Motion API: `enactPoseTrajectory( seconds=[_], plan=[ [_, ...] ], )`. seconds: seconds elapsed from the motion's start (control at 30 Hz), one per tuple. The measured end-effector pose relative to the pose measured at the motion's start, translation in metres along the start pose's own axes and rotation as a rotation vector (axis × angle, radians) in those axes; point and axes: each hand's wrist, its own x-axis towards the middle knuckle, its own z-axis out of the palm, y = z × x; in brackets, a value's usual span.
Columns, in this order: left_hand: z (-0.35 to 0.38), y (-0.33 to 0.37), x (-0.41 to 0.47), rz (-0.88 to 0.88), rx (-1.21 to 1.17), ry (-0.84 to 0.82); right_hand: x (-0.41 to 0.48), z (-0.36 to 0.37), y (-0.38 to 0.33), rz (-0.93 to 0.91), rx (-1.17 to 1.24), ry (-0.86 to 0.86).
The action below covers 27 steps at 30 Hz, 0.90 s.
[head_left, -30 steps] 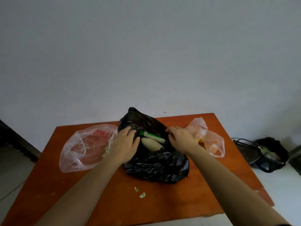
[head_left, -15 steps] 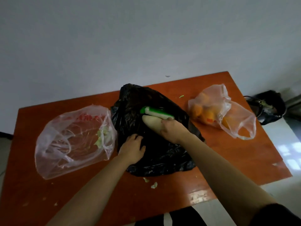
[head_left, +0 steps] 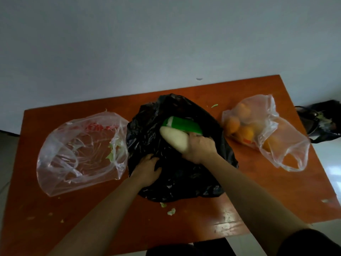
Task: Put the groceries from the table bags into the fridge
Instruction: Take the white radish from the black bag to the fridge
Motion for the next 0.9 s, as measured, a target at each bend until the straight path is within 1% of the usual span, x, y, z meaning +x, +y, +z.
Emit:
enactPoseTrajectory(
  seconds=[0.07, 0.17, 0.23, 0.37, 0.53, 0.6, 0.77, 0.9],
  plan=[
    [-0.007, 0.006, 0.002, -0.037, -0.034, -0.007, -0.011, -0.014, 0.004, -0.048, 0.085, 0.026],
    [-0.025, 0.02, 0.002, -0.07, -0.102, 0.021, -0.027, -0.044, 0.011, -0.071, 0.307, 0.083],
    [-0.04, 0.031, -0.001, -0.078, -0.137, 0.072, -0.036, -0.064, 0.017, -0.059, 0.487, 0.16],
    [-0.077, 0.057, -0.013, -0.065, -0.174, 0.205, -0.053, -0.101, 0.03, -0.035, 0.824, 0.377],
    [-0.112, 0.106, -0.039, -0.012, -0.288, 0.395, -0.077, -0.143, 0.039, 0.016, 1.255, 0.53],
    [-0.12, 0.125, -0.052, 0.039, -0.397, 0.424, -0.089, -0.155, 0.039, 0.003, 1.431, 0.587],
    [-0.134, 0.156, -0.072, 0.12, -0.736, 0.365, -0.128, -0.17, 0.03, -0.011, 1.723, 0.695],
    [-0.135, 0.184, -0.085, 0.147, -1.046, 0.231, -0.168, -0.163, 0.026, -0.028, 1.893, 0.779]
  ],
)
